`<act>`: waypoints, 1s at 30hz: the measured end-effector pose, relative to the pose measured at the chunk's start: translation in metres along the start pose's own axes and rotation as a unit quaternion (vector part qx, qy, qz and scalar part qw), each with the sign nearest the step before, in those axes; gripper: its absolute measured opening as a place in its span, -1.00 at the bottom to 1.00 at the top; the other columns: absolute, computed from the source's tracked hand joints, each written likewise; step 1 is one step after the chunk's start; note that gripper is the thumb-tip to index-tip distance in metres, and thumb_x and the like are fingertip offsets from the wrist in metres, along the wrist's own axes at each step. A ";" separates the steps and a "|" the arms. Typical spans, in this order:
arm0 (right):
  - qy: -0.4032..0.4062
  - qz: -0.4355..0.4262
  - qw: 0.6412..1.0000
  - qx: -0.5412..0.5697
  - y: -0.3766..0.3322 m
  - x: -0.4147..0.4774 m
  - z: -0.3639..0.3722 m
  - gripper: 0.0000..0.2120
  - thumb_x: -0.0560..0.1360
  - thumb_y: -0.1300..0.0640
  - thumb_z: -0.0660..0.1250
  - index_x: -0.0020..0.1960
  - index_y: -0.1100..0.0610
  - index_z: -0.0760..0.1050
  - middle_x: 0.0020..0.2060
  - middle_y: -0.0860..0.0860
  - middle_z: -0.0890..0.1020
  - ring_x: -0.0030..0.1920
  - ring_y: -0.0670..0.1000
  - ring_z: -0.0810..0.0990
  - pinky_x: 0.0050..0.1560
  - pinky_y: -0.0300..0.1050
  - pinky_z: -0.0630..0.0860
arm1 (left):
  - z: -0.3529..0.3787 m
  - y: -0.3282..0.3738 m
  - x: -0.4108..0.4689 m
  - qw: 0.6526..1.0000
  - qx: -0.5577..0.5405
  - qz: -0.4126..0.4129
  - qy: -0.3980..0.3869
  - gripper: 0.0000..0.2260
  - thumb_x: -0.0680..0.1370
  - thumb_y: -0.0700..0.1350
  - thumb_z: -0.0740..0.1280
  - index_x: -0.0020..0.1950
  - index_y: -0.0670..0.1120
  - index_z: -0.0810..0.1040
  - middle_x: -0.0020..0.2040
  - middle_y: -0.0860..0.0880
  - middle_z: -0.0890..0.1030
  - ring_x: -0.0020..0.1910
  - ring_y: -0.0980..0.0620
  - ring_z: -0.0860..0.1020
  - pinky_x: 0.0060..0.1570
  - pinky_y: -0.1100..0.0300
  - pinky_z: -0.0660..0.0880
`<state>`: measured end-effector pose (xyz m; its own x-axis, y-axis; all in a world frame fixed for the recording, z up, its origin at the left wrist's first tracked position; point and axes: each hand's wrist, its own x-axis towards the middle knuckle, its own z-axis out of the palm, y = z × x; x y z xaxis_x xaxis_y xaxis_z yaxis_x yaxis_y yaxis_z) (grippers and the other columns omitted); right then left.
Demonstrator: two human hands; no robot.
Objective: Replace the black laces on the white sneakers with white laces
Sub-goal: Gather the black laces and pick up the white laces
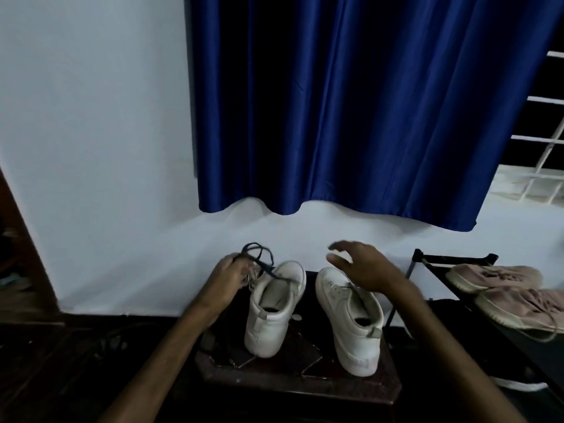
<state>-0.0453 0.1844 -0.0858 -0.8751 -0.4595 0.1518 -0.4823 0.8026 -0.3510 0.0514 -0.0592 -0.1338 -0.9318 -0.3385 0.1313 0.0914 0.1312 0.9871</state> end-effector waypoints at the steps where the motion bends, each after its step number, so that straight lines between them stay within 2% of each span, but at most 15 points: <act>1: -0.048 0.041 0.997 -0.042 0.015 -0.006 0.006 -0.54 0.59 -0.16 0.18 0.42 0.01 0.39 0.34 0.06 0.50 0.31 0.07 0.48 0.30 -0.08 0.36 | 0.003 -0.013 -0.004 1.000 0.006 -0.017 -0.014 -0.78 0.59 -0.24 0.19 -0.18 -0.15 0.58 -0.23 -0.07 0.60 -0.21 0.05 0.54 -0.17 0.20 0.46; 3: -0.123 0.093 0.987 -0.037 0.032 -0.020 0.023 -0.51 0.61 -0.18 0.11 0.47 0.02 0.31 0.38 0.09 0.45 0.35 0.10 0.43 0.33 -0.07 0.32 | 0.010 -0.033 -0.007 0.999 0.020 -0.021 -0.020 -0.80 0.49 -0.11 0.26 -0.19 -0.14 0.66 -0.16 -0.06 0.69 -0.14 0.05 0.64 -0.04 0.08 0.54; 5: -0.125 0.113 0.984 0.061 0.040 -0.031 0.039 -0.53 0.61 -0.22 0.07 0.40 0.00 0.37 0.27 0.06 0.54 0.26 0.05 0.51 0.32 -0.05 0.38 | 0.017 -0.040 -0.004 0.999 0.027 -0.020 -0.006 -0.72 0.40 0.03 0.26 -0.14 -0.12 0.66 -0.09 -0.10 0.67 -0.14 -0.04 0.67 -0.01 -0.09 0.59; 7: -0.078 0.131 0.978 0.141 0.045 -0.036 0.047 -0.54 0.59 -0.25 0.08 0.34 -0.02 0.41 0.15 0.03 0.59 0.17 0.05 0.56 0.27 -0.02 0.44 | 0.027 -0.039 0.000 0.998 0.067 -0.008 0.000 -0.75 0.47 0.02 0.25 -0.12 -0.10 0.62 -0.11 -0.07 0.63 -0.21 0.09 0.65 -0.04 0.09 0.58; 9: -0.048 0.143 0.977 0.154 0.047 -0.036 0.050 -0.48 0.57 -0.29 0.08 0.39 0.00 0.38 0.18 0.07 0.60 0.20 0.09 0.56 0.26 -0.02 0.44 | 0.043 -0.038 -0.001 0.994 0.104 0.008 -0.012 -0.80 0.58 -0.09 0.23 -0.05 -0.15 0.61 -0.10 -0.04 0.63 -0.20 0.19 0.61 -0.15 0.37 0.49; 10: -0.040 0.146 0.978 0.143 0.045 -0.036 0.053 -0.44 0.56 -0.30 0.07 0.41 0.01 0.37 0.22 0.09 0.58 0.23 0.09 0.54 0.27 -0.02 0.43 | 0.051 -0.040 -0.003 0.994 0.106 0.014 -0.023 -0.78 0.58 -0.07 0.22 -0.02 -0.17 0.60 -0.08 -0.05 0.64 -0.12 0.14 0.61 -0.07 0.36 0.47; 12: -0.024 0.144 0.982 0.123 0.040 -0.033 0.060 -0.43 0.59 -0.26 0.07 0.43 0.08 0.35 0.29 0.12 0.53 0.30 0.11 0.48 0.28 -0.06 0.38 | 0.065 -0.049 -0.006 0.996 0.087 0.006 -0.026 -0.74 0.57 -0.04 0.21 0.01 -0.17 0.59 -0.02 -0.08 0.66 0.02 -0.01 0.60 0.13 0.11 0.47; 15: -0.009 0.136 0.985 0.103 0.037 -0.031 0.063 -0.45 0.62 -0.18 0.06 0.43 0.18 0.34 0.34 0.16 0.48 0.37 0.13 0.41 0.30 -0.07 0.32 | 0.076 -0.055 -0.009 0.997 0.071 -0.026 -0.028 -0.83 0.62 -0.14 0.23 0.05 -0.16 0.59 0.00 -0.05 0.67 0.04 0.01 0.59 0.09 0.13 0.45; 18: -0.018 0.150 0.984 0.092 0.042 -0.033 0.056 -0.42 0.62 -0.18 0.06 0.45 0.21 0.29 0.40 0.19 0.41 0.39 0.18 0.37 0.34 -0.02 0.31 | 0.072 -0.049 -0.007 0.998 0.013 -0.045 -0.044 -0.82 0.60 -0.11 0.24 0.05 -0.14 0.60 -0.01 -0.03 0.69 0.04 0.03 0.62 0.10 0.12 0.51; 20: 0.052 0.119 0.989 0.072 0.035 -0.034 0.052 -0.39 0.59 -0.19 0.10 0.46 0.21 0.26 0.41 0.18 0.38 0.39 0.19 0.36 0.37 0.05 0.32 | 0.054 -0.035 -0.004 0.998 -0.032 -0.045 -0.038 -0.82 0.59 -0.19 0.20 -0.10 -0.17 0.58 -0.18 -0.01 0.67 -0.15 0.03 0.61 -0.15 0.16 0.51; 21: 0.103 0.090 0.987 0.083 0.024 -0.036 0.051 -0.41 0.58 -0.18 0.12 0.45 0.20 0.28 0.39 0.16 0.40 0.36 0.17 0.39 0.35 0.05 0.34 | 0.040 -0.025 -0.002 0.999 -0.038 -0.032 -0.017 -0.83 0.55 -0.18 0.21 -0.15 -0.20 0.55 -0.24 -0.06 0.63 -0.23 0.00 0.56 -0.20 0.17 0.47; 24: 0.192 0.013 0.967 0.165 -0.025 -0.038 0.055 -0.57 0.61 -0.10 0.16 0.38 0.10 0.35 0.32 0.03 0.44 0.30 0.03 0.42 0.28 -0.06 0.36 | 0.006 -0.010 0.007 0.988 -0.141 -0.015 0.064 -0.83 0.46 -0.08 0.25 -0.21 -0.17 0.51 -0.30 -0.12 0.56 -0.29 -0.05 0.51 -0.14 0.07 0.45; 26: 0.184 -0.006 0.957 0.222 -0.062 -0.038 0.067 -0.66 0.62 -0.02 0.18 0.36 0.05 0.36 0.27 -0.04 0.45 0.23 -0.07 0.44 0.20 -0.18 0.32 | -0.008 -0.001 0.011 0.971 -0.210 0.005 0.117 -0.79 0.56 -0.17 0.18 -0.27 -0.11 0.46 -0.37 0.02 0.57 -0.30 0.08 0.55 -0.11 0.13 0.49; 28: 0.164 -0.020 0.952 0.259 -0.091 -0.035 0.094 -0.68 0.63 0.03 0.18 0.35 0.07 0.37 0.22 -0.05 0.48 0.20 -0.10 0.43 0.19 -0.24 0.28 | -0.021 0.010 0.010 0.954 -0.264 0.041 0.135 -0.76 0.58 -0.19 0.15 -0.29 -0.08 0.38 -0.32 0.04 0.56 -0.20 0.15 0.57 0.04 0.10 0.46; 30: 0.124 -0.023 0.962 0.244 -0.106 -0.025 0.134 -0.62 0.62 0.00 0.16 0.37 0.15 0.34 0.29 0.06 0.46 0.33 0.04 0.40 0.36 -0.10 0.26 | -0.033 0.015 0.012 0.936 -0.324 0.065 0.121 -0.76 0.59 -0.17 0.11 -0.29 -0.08 0.32 -0.16 -0.07 0.57 0.00 0.03 0.59 0.15 0.01 0.45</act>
<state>0.0333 0.0604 -0.1760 -0.8648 -0.3364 0.3728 -0.4982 0.4823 -0.7205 0.0533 -0.0924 -0.1143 -0.7978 -0.5712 0.1930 0.4657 -0.3804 0.7990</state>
